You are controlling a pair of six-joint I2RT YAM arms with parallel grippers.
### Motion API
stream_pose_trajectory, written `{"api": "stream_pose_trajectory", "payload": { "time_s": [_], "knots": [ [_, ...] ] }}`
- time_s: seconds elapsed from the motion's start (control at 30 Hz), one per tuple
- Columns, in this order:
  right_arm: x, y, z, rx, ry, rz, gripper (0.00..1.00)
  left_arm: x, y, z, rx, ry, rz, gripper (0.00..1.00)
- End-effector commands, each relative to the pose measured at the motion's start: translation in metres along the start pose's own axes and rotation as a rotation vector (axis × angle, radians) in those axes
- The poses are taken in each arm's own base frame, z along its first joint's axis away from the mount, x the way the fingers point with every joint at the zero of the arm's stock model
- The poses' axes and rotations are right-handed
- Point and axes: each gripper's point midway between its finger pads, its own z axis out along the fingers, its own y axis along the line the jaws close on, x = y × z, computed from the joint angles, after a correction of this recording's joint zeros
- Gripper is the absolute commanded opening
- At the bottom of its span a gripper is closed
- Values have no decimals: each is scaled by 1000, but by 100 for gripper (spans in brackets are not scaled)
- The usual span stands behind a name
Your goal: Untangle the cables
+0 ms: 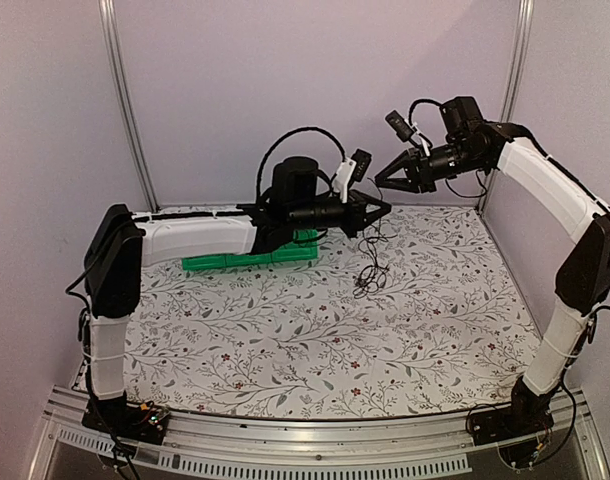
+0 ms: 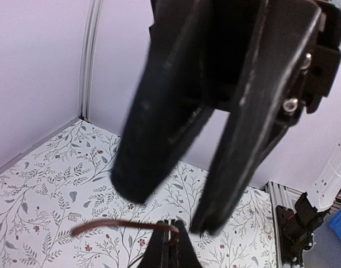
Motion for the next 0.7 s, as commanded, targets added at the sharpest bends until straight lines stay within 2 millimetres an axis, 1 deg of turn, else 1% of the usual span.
{"api": "stream_pose_trajectory", "payload": {
  "time_s": [0.0, 0.03, 0.07, 0.1, 0.13, 0.17, 0.2, 0.33, 0.4, 0.53, 0.6, 0.67],
  "knots": [
    [7, -33, -27, 67, -80, 64, 41, -18, 3, -12, -22, -70, -57, 0],
    [13, -41, -38, 77, -114, 77, 51, -23, 4, -15, -17, -88, -83, 0],
    [20, -42, -41, 73, -139, 85, 60, -28, 8, -18, -13, -109, -112, 0],
    [29, -42, -40, 79, -145, 86, 68, -32, 10, -20, -7, -126, -134, 0],
    [32, -38, -40, 81, -160, 65, 74, -37, 12, -22, -1, -140, -153, 0],
    [42, -37, -37, 81, -168, 62, 78, -40, 14, -24, 0, -152, -163, 0],
    [45, -36, -35, 81, -183, 72, 81, -44, 15, -25, 1, -164, -172, 0],
    [57, -33, -21, 48, -192, 107, 83, -54, 20, -29, -3, -197, -205, 0],
    [59, -35, -9, 84, -185, 70, 82, -60, 20, -28, 0, -208, -210, 0],
    [43, -24, 5, 93, -206, -52, 83, -63, 23, -18, 4, -202, -231, 0],
    [41, -21, 13, 78, -208, -73, 83, -69, 22, -15, 14, -208, -232, 0],
    [42, -20, 20, 66, -208, -83, 81, -76, 19, -13, 22, -217, -231, 0]
  ]
}}
